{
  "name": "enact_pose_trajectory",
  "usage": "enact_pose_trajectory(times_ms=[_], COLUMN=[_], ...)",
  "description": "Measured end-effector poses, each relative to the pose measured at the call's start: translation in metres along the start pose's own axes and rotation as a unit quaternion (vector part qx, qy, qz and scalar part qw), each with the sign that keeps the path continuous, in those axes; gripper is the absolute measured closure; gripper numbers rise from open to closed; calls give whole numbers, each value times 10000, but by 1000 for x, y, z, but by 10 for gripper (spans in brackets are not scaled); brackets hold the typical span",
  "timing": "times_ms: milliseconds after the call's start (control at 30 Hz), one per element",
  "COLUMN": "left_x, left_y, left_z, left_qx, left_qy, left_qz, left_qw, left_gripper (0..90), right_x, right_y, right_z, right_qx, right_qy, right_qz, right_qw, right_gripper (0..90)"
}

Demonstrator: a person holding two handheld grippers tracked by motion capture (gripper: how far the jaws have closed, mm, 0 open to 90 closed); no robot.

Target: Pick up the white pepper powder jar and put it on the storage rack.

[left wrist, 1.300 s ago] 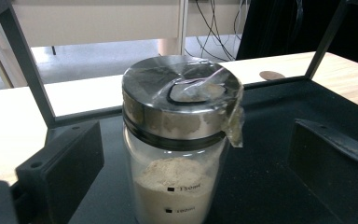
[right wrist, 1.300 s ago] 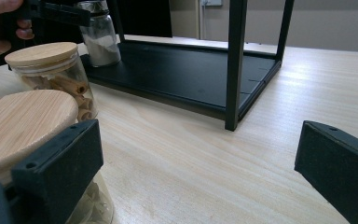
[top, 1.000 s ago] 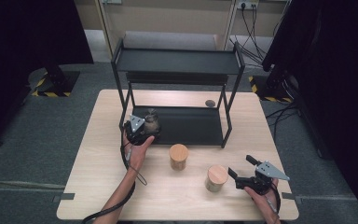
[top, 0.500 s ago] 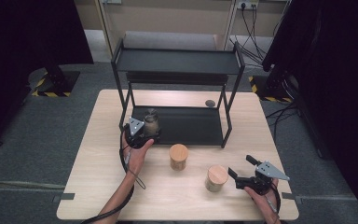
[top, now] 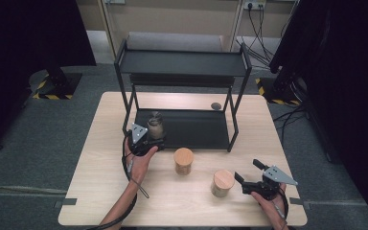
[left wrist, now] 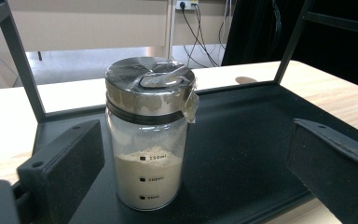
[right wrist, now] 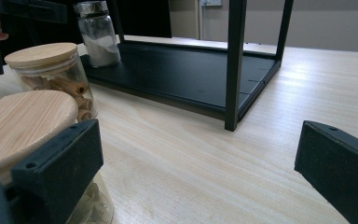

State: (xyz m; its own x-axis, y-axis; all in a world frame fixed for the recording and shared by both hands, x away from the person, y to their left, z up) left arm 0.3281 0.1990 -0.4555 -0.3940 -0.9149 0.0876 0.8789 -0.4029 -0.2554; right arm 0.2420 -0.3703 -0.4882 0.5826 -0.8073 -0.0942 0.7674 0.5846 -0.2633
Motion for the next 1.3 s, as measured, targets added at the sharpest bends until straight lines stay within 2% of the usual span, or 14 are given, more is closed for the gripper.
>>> enact_pose_trajectory(times_ms=[900, 1300], left_x=[2, 5], left_y=[-21, -30], left_z=[-13, -18], left_qx=[75, 60], left_qy=[2, 83], left_qz=[-172, -206], left_qw=[9998, 9997], left_gripper=[35, 35], right_x=[0, 0], right_y=[0, 0], right_z=[0, 0], right_qx=[2, 4], right_qy=[3, -10], right_qz=[4, 6], right_qw=[10000, 10000], right_gripper=[12, 12])
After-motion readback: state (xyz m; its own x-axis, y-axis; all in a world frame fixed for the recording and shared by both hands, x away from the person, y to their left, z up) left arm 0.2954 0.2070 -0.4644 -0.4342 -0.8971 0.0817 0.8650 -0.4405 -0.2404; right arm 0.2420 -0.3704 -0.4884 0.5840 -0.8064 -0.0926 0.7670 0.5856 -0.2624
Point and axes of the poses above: each handheld gripper's, and its own axes: y roughly forward along the jaws, z roughly out of its top, x roughly to its right, the point moved 1 cm from there along y, roughly forward along the jaws, and after that the axes turned 1 degree about y, right-handed, at the moved point
